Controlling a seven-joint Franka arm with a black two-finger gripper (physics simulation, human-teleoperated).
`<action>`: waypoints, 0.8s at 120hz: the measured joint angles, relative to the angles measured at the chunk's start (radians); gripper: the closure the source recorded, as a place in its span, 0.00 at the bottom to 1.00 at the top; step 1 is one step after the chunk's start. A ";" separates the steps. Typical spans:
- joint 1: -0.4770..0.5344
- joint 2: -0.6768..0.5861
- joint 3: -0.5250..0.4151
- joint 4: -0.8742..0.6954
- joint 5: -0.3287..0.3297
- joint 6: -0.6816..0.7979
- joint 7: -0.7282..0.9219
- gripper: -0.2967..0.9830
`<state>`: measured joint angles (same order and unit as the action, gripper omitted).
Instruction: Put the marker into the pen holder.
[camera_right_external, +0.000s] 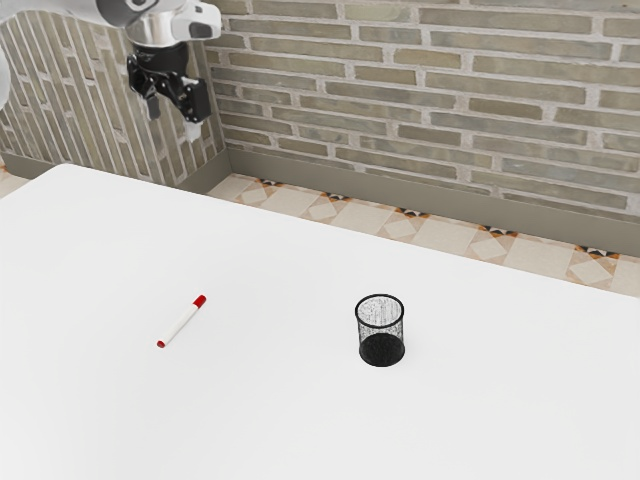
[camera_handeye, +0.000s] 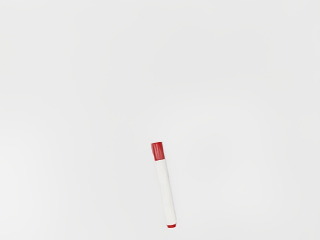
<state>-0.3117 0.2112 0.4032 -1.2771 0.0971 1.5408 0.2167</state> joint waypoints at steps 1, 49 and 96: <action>0.000 0.000 -0.002 0.000 0.000 0.000 0.000 0.23; 0.052 -0.116 -0.028 -0.412 -0.081 0.061 0.016 0.23; 0.263 -0.222 -0.097 -1.014 -0.005 0.571 0.108 0.23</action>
<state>-0.0485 -0.0106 0.3063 -2.2907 0.0926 2.1114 0.3246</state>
